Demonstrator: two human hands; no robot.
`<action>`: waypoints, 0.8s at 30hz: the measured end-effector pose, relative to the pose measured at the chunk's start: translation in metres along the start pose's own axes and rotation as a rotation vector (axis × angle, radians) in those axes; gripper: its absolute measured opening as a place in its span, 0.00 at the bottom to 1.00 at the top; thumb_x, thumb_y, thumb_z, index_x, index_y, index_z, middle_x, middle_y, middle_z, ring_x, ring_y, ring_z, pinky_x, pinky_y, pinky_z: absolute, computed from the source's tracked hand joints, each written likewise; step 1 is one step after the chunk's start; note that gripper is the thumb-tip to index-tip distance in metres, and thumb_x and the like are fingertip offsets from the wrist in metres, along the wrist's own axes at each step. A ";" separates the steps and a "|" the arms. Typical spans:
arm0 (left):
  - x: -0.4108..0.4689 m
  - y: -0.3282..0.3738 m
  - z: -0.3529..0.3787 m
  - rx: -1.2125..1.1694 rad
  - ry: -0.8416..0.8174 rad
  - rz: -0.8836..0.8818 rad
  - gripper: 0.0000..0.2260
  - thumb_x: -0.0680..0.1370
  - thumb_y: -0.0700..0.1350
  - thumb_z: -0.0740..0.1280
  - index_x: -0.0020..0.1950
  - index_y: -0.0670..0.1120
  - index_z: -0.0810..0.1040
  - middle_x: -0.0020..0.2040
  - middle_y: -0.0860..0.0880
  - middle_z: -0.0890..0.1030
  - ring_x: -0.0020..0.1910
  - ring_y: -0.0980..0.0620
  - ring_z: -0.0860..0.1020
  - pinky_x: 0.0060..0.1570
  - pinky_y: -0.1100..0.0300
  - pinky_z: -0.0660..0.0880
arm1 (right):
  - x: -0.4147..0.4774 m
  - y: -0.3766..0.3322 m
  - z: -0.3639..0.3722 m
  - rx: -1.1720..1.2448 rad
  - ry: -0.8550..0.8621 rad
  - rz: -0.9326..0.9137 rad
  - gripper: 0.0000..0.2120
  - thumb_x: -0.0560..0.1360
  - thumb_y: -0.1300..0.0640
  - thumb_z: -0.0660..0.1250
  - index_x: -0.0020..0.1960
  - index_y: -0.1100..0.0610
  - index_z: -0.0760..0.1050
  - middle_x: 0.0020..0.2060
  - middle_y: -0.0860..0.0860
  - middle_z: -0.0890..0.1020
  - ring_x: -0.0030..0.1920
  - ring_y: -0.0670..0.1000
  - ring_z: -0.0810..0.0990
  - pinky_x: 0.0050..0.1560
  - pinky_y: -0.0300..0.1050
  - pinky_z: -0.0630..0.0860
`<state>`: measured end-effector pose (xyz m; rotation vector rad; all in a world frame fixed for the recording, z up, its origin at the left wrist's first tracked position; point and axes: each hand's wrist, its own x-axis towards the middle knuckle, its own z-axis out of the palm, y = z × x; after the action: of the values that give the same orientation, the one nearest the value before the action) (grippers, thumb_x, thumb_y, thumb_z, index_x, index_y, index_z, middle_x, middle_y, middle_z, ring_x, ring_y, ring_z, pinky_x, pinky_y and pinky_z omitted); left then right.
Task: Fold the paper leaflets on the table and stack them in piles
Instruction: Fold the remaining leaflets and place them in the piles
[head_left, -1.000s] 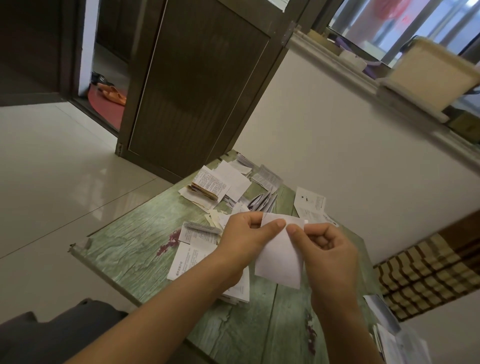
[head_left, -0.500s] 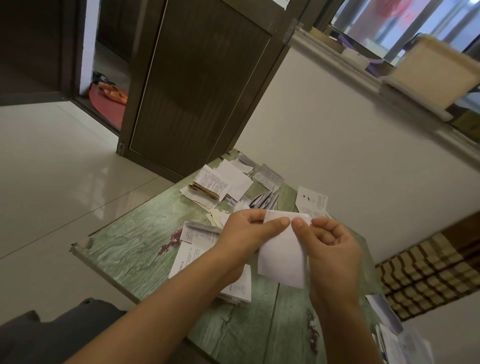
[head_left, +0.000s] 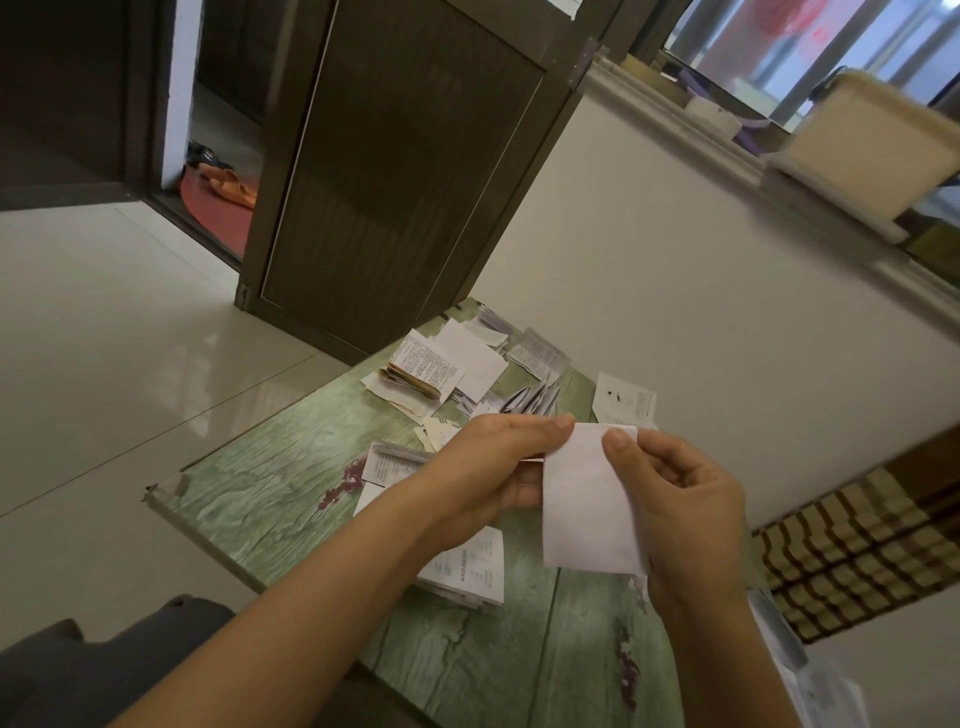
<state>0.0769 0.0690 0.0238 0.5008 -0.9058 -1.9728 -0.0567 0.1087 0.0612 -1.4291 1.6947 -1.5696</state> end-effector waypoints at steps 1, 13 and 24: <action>-0.001 0.002 0.000 -0.018 -0.024 -0.015 0.08 0.78 0.44 0.63 0.50 0.41 0.79 0.45 0.44 0.83 0.45 0.49 0.82 0.45 0.59 0.81 | 0.001 0.000 -0.001 -0.002 0.003 0.004 0.03 0.70 0.60 0.72 0.39 0.54 0.79 0.30 0.46 0.83 0.30 0.43 0.79 0.32 0.42 0.77; -0.001 -0.002 0.003 0.117 0.091 0.046 0.09 0.78 0.43 0.64 0.52 0.39 0.79 0.42 0.46 0.84 0.40 0.53 0.83 0.38 0.65 0.79 | 0.001 0.000 0.000 -0.022 0.005 -0.041 0.05 0.71 0.58 0.71 0.37 0.56 0.78 0.28 0.48 0.79 0.29 0.44 0.76 0.31 0.43 0.74; -0.004 0.002 0.007 0.226 0.268 0.185 0.09 0.77 0.44 0.66 0.36 0.44 0.78 0.31 0.52 0.81 0.26 0.60 0.79 0.26 0.70 0.74 | -0.001 0.004 0.009 0.029 0.055 -0.080 0.06 0.73 0.60 0.69 0.37 0.57 0.76 0.25 0.44 0.78 0.26 0.40 0.74 0.27 0.33 0.72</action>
<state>0.0755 0.0745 0.0294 0.7619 -0.9703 -1.6003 -0.0498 0.1049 0.0550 -1.4681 1.6568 -1.6837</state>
